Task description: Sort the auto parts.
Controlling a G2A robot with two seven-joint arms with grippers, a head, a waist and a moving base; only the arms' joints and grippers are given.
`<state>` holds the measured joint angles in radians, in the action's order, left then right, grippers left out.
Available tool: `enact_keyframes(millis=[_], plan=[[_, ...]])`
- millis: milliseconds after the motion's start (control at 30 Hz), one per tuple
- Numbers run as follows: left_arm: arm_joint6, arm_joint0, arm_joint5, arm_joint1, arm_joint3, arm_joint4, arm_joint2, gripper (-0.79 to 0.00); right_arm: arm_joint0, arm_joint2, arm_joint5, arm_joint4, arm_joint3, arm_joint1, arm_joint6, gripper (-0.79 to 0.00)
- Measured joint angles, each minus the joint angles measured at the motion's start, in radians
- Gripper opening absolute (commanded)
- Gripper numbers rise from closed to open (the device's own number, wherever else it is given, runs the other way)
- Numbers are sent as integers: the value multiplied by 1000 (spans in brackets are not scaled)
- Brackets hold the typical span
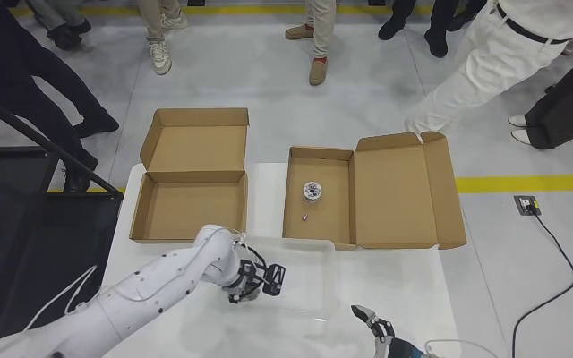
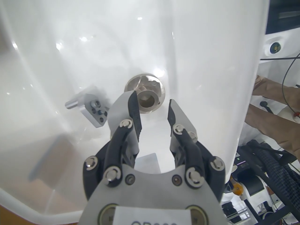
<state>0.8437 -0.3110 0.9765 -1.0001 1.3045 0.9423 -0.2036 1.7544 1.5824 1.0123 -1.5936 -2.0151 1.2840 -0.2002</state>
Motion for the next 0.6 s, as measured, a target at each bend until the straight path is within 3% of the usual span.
enact_keyframes(millis=[600], plan=[[6, -12, -25, -41, -47, 26, -14, -416, 0, 0, 0, 0, 0, 0, 0, 0]])
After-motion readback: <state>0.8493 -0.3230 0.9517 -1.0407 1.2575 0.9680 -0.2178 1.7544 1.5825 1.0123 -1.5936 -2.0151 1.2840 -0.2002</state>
